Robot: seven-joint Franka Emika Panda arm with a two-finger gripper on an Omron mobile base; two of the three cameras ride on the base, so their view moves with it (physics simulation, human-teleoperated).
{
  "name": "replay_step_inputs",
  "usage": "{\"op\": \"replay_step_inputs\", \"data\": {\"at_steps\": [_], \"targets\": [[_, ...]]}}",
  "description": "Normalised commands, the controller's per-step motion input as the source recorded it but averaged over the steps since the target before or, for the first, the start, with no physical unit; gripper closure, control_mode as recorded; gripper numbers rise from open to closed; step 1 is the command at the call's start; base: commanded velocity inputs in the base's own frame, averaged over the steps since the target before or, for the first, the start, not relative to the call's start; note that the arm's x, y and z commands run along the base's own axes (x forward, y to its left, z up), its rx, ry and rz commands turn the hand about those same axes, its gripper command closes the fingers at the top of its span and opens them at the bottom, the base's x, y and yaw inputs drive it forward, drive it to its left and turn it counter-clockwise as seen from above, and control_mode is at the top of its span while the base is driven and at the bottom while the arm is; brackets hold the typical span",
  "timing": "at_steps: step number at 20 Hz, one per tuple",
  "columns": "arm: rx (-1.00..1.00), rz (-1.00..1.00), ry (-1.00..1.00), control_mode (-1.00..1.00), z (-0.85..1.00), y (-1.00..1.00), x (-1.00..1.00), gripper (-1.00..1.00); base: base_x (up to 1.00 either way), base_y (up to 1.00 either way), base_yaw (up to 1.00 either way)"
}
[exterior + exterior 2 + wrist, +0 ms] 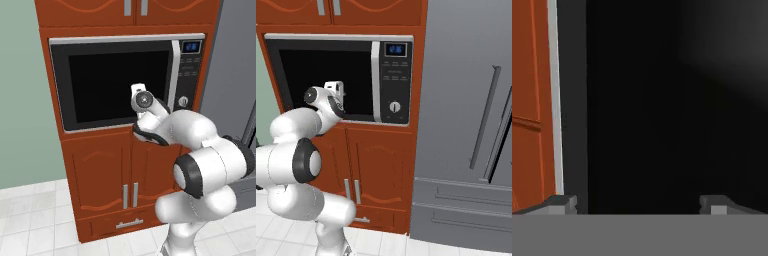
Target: Pick the lime from the sink and place it in the bowl. Then pick the bowl and place it in the microwave. Then close the microwave door and press the start button.
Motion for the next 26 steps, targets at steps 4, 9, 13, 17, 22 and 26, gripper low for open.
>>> {"op": "replay_step_inputs", "data": {"at_steps": [4,9,13,17,22,26], "targets": [[0.02,0.0,0.04,-1.0,0.0,-0.51,0.58,-1.0,0.0,0.0,0.0],[0.0,0.0,0.04,-1.0,-0.01,-0.04,0.0,-1.0,0.0,0.0,0.0],[0.04,0.01,-0.01,-1.0,0.13,-0.28,-0.79,-1.0,0.0,0.0,0.0],[0.13,0.06,0.0,-1.0,0.47,-0.54,-0.85,-1.0,0.0,0.0,0.0],[0.09,0.09,0.02,-1.0,0.33,-0.76,-0.78,-1.0,0.0,0.0,0.0],[0.06,0.12,0.08,-1.0,0.02,-0.97,-0.53,-1.0,0.0,0.0,0.0]]}}
